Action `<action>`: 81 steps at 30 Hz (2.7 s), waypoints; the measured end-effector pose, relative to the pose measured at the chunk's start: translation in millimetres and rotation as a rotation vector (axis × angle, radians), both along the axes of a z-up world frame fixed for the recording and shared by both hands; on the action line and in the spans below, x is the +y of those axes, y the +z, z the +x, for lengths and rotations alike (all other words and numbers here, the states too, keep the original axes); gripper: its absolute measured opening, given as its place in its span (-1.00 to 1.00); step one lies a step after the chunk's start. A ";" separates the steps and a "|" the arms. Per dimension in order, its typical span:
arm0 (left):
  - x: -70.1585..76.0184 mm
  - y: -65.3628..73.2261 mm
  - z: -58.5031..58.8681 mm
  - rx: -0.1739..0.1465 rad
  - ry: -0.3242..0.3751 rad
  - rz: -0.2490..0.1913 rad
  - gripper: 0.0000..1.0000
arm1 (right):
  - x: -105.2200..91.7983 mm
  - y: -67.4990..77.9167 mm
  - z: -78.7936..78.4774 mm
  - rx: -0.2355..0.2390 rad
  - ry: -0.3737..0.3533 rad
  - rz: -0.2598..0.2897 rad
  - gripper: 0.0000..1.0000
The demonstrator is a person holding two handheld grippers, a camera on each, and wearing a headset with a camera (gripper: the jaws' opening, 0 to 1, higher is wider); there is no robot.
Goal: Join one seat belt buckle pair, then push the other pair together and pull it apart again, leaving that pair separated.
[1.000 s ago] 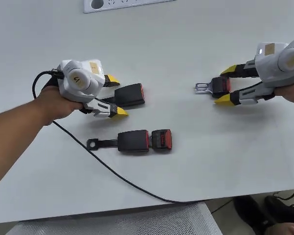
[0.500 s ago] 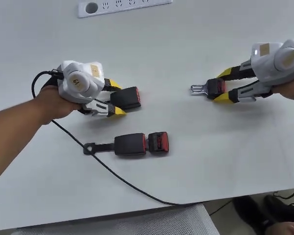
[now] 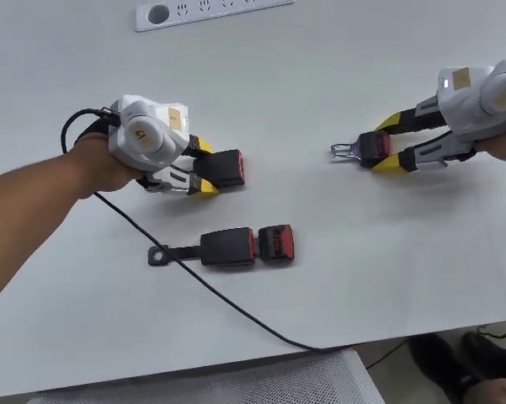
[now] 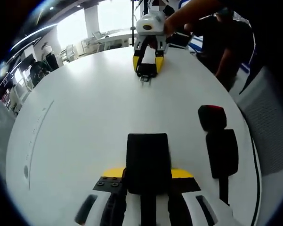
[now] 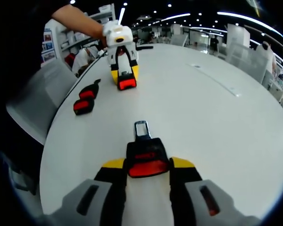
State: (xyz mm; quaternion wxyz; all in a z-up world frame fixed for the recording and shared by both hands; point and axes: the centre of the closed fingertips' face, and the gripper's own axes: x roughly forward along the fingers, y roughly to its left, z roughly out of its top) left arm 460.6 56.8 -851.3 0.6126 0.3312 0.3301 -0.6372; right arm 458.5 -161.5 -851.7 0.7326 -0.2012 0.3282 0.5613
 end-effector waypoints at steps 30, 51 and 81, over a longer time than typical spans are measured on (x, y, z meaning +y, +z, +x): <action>1.5 -1.0 1.0 0.024 0.023 -0.003 -0.32 | 84.2 5.1 -3.5 -0.010 0.021 0.177 -0.31; 3.4 0.6 -1.9 0.024 0.013 0.015 -0.32 | 140.0 8.8 -8.5 -0.025 0.035 0.223 -0.31; 3.4 1.4 -1.2 0.002 -0.033 0.057 -0.33 | 164.1 7.4 -6.2 -0.018 0.037 0.131 -0.33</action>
